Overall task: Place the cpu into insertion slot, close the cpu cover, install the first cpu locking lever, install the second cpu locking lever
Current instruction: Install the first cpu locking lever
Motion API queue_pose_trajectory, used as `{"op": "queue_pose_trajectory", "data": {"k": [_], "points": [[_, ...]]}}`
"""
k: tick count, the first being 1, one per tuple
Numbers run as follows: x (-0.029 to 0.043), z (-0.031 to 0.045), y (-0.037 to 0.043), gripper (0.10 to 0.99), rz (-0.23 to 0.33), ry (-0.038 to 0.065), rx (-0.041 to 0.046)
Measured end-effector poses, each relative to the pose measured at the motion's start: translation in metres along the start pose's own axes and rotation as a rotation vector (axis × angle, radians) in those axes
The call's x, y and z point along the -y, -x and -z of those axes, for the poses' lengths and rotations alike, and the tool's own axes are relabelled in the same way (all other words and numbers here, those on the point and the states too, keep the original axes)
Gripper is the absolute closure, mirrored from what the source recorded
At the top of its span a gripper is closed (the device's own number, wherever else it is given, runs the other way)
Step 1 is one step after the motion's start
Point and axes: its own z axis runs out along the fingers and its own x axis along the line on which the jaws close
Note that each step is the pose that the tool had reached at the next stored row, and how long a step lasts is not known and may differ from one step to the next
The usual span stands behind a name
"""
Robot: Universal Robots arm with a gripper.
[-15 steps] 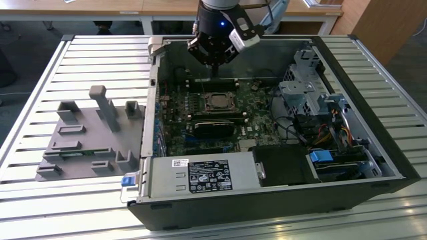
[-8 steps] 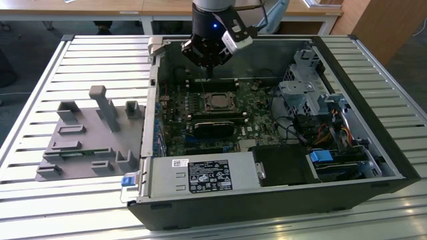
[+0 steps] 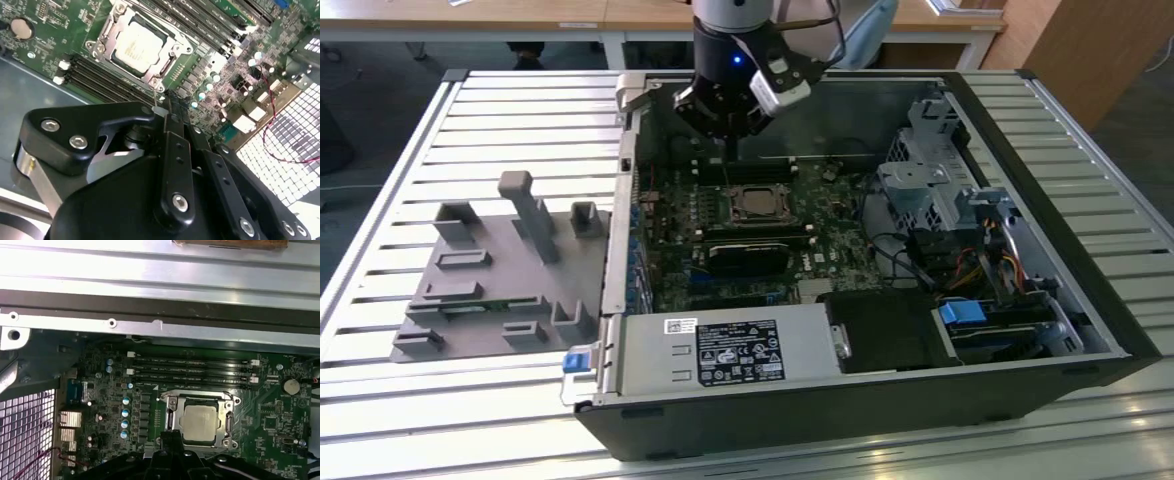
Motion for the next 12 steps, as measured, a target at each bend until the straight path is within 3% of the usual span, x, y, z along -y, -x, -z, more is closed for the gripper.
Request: {"op": "queue_pose_trajectory", "data": {"k": [12], "points": [[-0.0015, -0.0096, -0.0144, 0.98, -0.002, 0.002, 0.0017]]}}
